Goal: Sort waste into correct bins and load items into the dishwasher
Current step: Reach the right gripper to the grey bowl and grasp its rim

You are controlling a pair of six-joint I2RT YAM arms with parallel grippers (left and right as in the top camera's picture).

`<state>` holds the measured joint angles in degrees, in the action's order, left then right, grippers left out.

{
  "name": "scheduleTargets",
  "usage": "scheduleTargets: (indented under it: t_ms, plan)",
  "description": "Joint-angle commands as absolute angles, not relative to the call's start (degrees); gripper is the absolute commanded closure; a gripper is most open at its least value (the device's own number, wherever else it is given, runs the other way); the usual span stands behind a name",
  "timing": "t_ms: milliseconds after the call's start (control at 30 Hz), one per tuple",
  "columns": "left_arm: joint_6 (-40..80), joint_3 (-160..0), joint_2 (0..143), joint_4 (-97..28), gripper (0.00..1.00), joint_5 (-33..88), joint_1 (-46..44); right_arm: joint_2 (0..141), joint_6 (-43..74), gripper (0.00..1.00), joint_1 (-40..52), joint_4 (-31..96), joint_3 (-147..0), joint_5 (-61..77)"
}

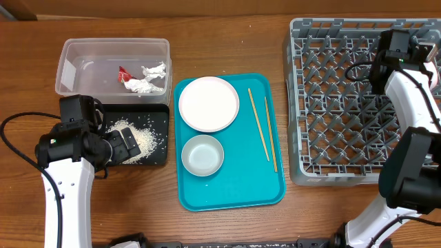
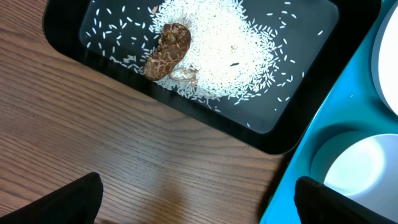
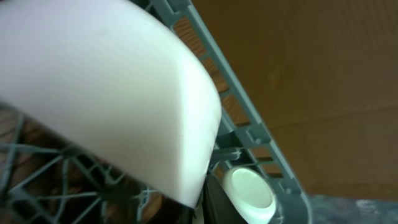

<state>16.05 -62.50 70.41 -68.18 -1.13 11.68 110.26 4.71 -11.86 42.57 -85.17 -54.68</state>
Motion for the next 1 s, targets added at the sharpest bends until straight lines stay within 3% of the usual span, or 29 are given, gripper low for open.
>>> scheduleTargets:
  t_ms: [0, 133, 233, 633, 967]
  plan:
    - [15.4, -62.8, 70.5, -68.3, 0.00, -1.3, 12.0, 105.1, 6.2, 0.75, -10.0, 42.6, -85.6, -50.1]
    - [15.4, -62.8, 70.5, -68.3, 0.00, -1.3, 12.0, 99.1, 6.2, 0.43, -9.6, 42.9, -85.6, -44.8]
    - [15.4, -62.8, 70.5, -68.3, 0.00, -1.3, 12.0, 94.4, 6.2, 0.30, -8.8, 44.1, -85.6, -38.3]
    - [15.4, -62.8, 70.5, -68.3, 0.00, -1.3, 12.0, 87.3, 5.8, 0.28, 0.3, 59.9, -85.5, 17.2]
    - [15.4, -62.8, 70.5, -68.3, 0.00, -1.3, 12.0, 88.9, 5.8, 0.25, 15.4, 70.7, -85.4, 19.0]
